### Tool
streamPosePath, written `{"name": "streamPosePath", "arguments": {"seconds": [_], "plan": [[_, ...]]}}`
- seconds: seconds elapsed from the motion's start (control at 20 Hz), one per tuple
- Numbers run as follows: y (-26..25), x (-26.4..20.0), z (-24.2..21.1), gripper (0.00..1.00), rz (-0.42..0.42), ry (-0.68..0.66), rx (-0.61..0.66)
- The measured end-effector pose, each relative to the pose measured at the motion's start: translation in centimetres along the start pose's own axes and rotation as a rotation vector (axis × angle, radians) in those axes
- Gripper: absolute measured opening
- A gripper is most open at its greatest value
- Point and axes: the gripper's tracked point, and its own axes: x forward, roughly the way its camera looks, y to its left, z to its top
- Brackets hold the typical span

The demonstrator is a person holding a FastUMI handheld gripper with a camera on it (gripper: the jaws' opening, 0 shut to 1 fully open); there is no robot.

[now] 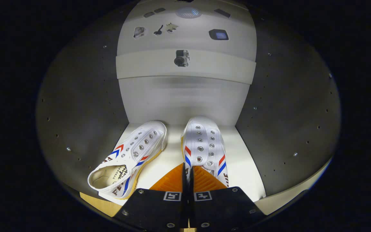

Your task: Open the shoe cabinet door, grab the shoes and put them into the shoe cabinet, then close the shoe cabinet door.

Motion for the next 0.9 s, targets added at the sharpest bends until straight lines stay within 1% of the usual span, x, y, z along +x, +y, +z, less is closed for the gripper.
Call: {"name": "streamPosePath", "arguments": {"seconds": [0.15, 0.25, 0.35, 0.4, 0.45, 0.5, 0.55, 0.6, 0.65, 0.7, 0.75, 0.8, 0.9], "plan": [[0.4, 1.0, -0.6, 0.0, -0.01, 0.023, -0.004], [0.8, 1.3, -0.6, 0.01, -0.021, -0.002, -0.025], [0.4, 1.1, -0.6, 0.07, -0.052, -0.028, -0.069], [0.2, 0.7, -0.4, 0.15, -0.06, -0.044, -0.07], [0.4, 0.0, 0.0, 0.17, -0.047, -0.068, -0.054], [0.2, -1.0, 0.3, 0.25, -0.04, -0.098, -0.032], [0.0, -2.3, 0.5, 0.29, -0.03, -0.131, -0.011], [-0.1, -3.7, 0.6, 0.43, -0.014, -0.163, 0.009], [-0.1, -5.2, 0.2, 0.49, 0.009, -0.181, 0.026], [-0.1, -7.0, -0.3, 0.58, 0.036, -0.199, 0.037], [-0.3, -8.8, -0.7, 0.62, 0.055, -0.231, 0.049], [-0.5, -10.8, -0.9, 0.7, 0.081, -0.278, 0.05], [-0.6, -14.4, -2.3, 0.76, 0.125, -0.355, 0.047]]}}
